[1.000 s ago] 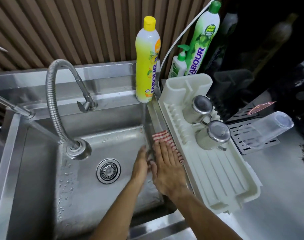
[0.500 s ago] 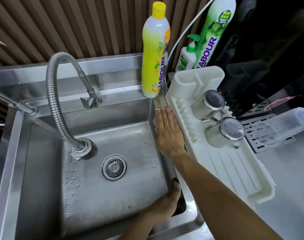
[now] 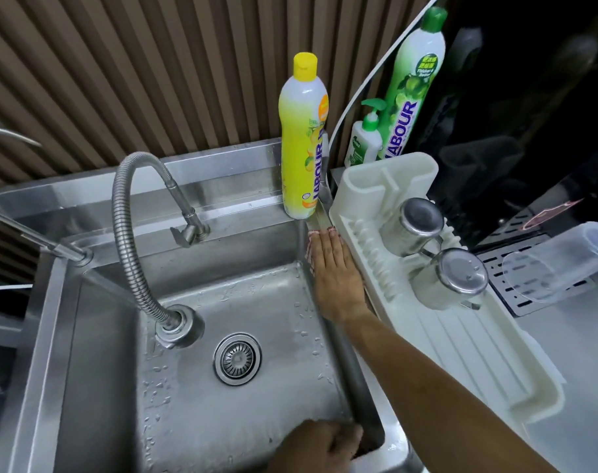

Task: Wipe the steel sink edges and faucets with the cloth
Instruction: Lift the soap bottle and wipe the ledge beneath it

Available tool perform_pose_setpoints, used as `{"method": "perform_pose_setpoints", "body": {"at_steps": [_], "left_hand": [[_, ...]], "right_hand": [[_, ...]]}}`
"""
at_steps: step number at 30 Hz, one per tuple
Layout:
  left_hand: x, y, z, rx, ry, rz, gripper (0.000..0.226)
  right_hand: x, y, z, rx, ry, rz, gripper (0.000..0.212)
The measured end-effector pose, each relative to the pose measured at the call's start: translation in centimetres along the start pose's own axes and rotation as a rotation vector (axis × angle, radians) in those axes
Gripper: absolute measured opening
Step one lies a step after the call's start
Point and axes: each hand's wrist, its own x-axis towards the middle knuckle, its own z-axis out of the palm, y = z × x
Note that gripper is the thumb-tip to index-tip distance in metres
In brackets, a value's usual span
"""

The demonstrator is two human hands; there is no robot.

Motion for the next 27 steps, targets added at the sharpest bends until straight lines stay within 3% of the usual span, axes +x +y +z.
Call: {"method": "perform_pose_setpoints", "body": {"at_steps": [3,7,9,11,14,16,22,27], "left_hand": [[1.9,-0.3,-4.0,-0.128,0.202,-0.029,0.035],[5.9,4.4,-12.4,-0.297,0.669,0.086,0.013],[8.5,8.0,-16.2,-0.377,0.817,0.177,0.032],[11.1,11.0,-18.7,-0.359,0.925,0.252,0.069],[14.9,14.4,-21.5,-0.285,0.985,0.373,0.112],[16.8,15.7,-23.2,-0.272,0.967,0.405,0.120],[18.2,15.0,-25.9,-0.282,1.048,0.351,0.082],[14.5,13.4,-27.2,-0.254,1.220,0.390,0.081]], "right_hand": [[-2.7,0.2,0.7,0.042,0.077,0.005,0.071],[-2.7,0.1,0.7,0.077,0.072,0.019,0.077],[-2.1,-0.1,0.7,0.080,0.068,0.025,0.078],[-1.7,-0.1,1.0,0.064,0.080,0.029,0.076],[-1.4,-0.1,1.2,0.057,0.099,0.022,0.075],[-0.9,-0.1,1.6,0.078,0.103,0.020,0.075],[2.0,-0.2,1.8,0.072,0.091,0.002,0.074],[4.8,-0.4,1.1,0.114,0.066,0.020,0.076]]}}
